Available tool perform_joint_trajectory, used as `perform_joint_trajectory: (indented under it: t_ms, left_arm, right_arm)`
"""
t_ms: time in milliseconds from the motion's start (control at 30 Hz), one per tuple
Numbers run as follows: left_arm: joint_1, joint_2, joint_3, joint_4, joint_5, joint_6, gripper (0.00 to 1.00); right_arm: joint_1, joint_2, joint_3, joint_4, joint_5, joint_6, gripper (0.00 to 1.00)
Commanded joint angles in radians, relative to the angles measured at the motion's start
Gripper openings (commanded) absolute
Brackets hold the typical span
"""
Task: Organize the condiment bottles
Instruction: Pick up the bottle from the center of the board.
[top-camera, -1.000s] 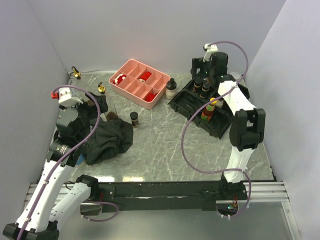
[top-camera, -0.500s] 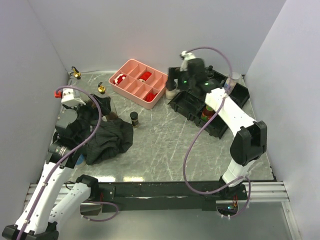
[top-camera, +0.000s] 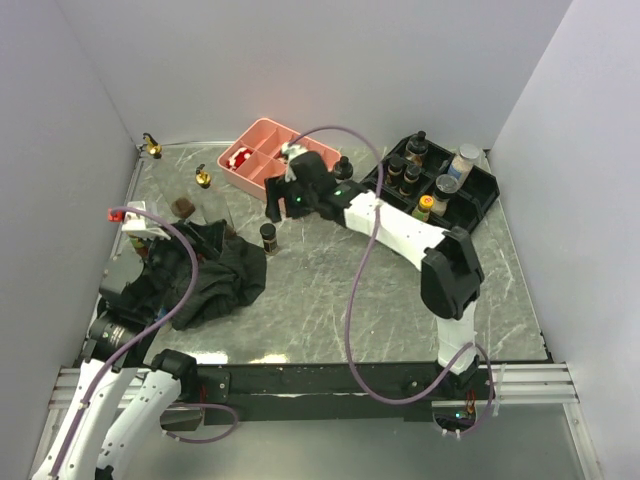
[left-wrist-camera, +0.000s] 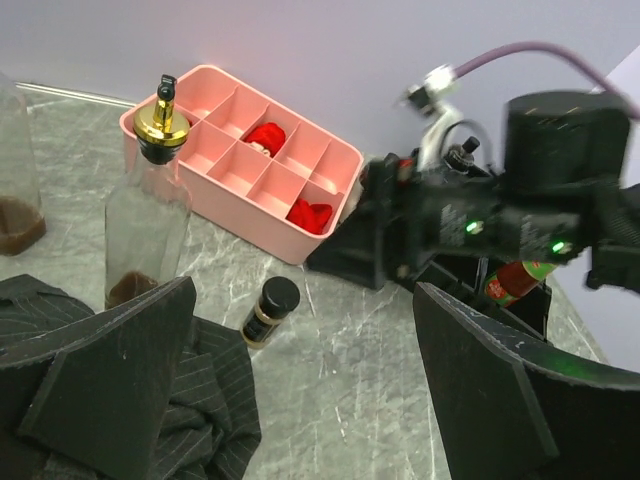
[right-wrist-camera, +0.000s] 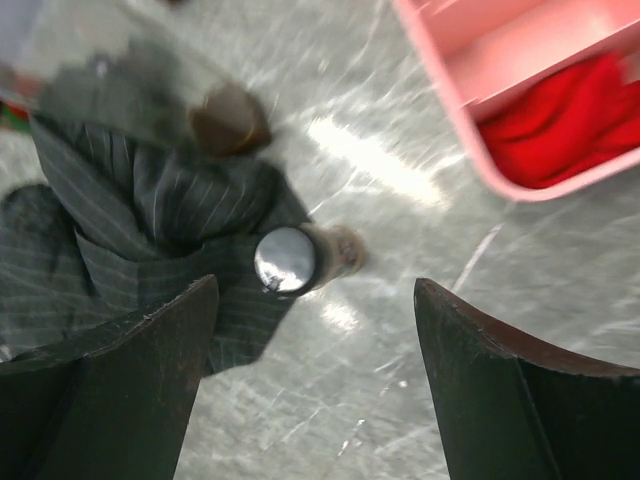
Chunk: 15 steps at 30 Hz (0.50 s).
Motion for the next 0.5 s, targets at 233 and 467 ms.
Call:
perform_joint_trajectory:
  t_ms: [233, 467]
  left_arm:
    - [-0.004, -0.009, 0.011, 0.012, 0.012, 0.019, 0.96]
    - [-0.004, -0.035, 0.003, 0.012, -0.018, 0.021, 0.96]
  right_arm:
    - [0.109, 0.127, 0.132, 0.024, 0.136, -0.071, 0.81]
    - [0.141, 0.210, 0.215, -0.048, 0.221, -0.101, 0.74]
